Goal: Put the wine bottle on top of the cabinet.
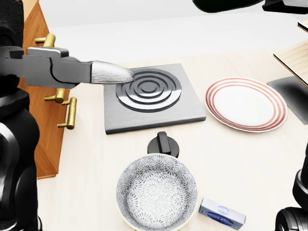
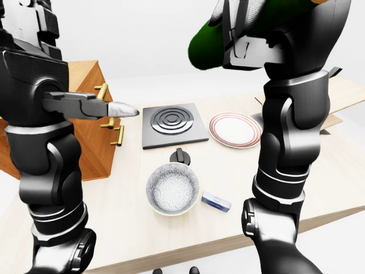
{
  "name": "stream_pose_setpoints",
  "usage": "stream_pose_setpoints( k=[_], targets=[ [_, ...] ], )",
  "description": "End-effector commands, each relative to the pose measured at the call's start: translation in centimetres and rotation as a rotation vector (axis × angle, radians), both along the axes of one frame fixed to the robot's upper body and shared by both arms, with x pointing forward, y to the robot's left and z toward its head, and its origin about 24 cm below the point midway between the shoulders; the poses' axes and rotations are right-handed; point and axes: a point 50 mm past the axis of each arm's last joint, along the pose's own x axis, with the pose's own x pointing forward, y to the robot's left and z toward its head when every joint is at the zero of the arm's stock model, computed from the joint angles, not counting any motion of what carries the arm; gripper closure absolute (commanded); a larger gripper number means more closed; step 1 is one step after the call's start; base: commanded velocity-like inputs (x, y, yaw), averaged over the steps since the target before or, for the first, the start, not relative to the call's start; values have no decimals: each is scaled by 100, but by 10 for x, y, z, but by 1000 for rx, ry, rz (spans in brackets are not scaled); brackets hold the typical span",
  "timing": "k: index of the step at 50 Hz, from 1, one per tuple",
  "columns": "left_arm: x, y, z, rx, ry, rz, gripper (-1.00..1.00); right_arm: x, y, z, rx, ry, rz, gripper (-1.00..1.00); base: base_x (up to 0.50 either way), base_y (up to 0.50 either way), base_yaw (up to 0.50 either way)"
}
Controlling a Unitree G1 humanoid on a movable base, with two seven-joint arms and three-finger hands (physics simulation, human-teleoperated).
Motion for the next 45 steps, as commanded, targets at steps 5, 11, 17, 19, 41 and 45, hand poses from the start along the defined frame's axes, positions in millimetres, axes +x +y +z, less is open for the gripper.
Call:
stream_pose_setpoints(
  k=[5, 11, 17, 19, 41, 45],
  targets=[
    [49, -51, -24, 168, 201, 67, -100, -6, -3, 2, 175, 9, 149, 100, 0, 0, 0],
    [45, -64, -29, 202, 203, 64, -100, -5, -4, 2, 182, 13, 150, 100, 0, 0, 0],
    [47, -74, -30, 216, 214, 64, -100, -7, -6, 0, 197, 15, 153, 100, 0, 0, 0],
    [47, -76, -29, 221, 213, 66, -100, -6, -6, -1, 196, 21, 153, 100, 0, 0, 0],
    [48, -97, -34, 282, 223, 121, -100, 7, -2, -11, 176, 85, 152, 100, 0, 0, 0],
    [50, -101, -36, 285, 234, 126, -100, 8, -1, -15, 173, 96, 153, 100, 0, 0, 0]
  ],
)
